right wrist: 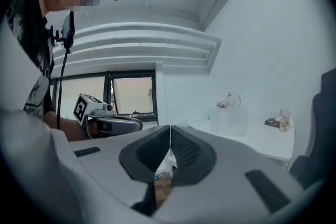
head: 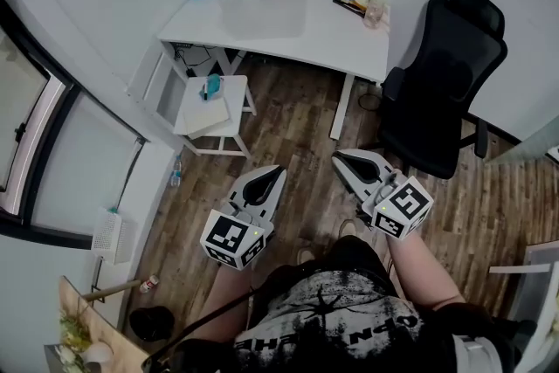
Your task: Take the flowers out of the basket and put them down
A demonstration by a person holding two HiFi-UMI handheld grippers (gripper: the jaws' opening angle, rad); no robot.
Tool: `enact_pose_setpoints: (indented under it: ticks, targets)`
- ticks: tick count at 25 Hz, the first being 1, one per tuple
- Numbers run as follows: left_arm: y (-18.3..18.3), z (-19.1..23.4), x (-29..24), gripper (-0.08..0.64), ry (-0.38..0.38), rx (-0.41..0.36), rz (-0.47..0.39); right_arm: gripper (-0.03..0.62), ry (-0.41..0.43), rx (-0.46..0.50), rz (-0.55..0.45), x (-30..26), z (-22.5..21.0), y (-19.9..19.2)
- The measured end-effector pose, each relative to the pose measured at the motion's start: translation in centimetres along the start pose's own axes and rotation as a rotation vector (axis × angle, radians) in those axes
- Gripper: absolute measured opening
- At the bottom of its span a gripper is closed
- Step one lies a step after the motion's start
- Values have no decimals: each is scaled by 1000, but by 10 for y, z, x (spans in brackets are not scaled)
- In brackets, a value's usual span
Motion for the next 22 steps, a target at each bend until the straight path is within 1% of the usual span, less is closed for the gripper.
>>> enact_pose_setpoints:
  ticks: [5,9,16,22]
  targets:
    - [-4,6,1,14,-6,-11,5,17,-8,10,23,-8,3,-8]
    - [-13,15,-6,14,-10,11,29,17,-12,2,42,-15,-2,-14]
    - [-7,43,-36,14,3,41,19,17,-3,-5,45,-39,-42,-11]
    - [-1,78,-77,15,27,55,38,17,48,-1,36,-75,-87,-5]
Point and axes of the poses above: the fingertips, and each gripper's own axes: x backward along the fingers, z to its left, y out of its top, the point moved 1 cm from there along x, backward along the fingers, and after that the axes turned 8 degrees about z, right-handed, at the moved point
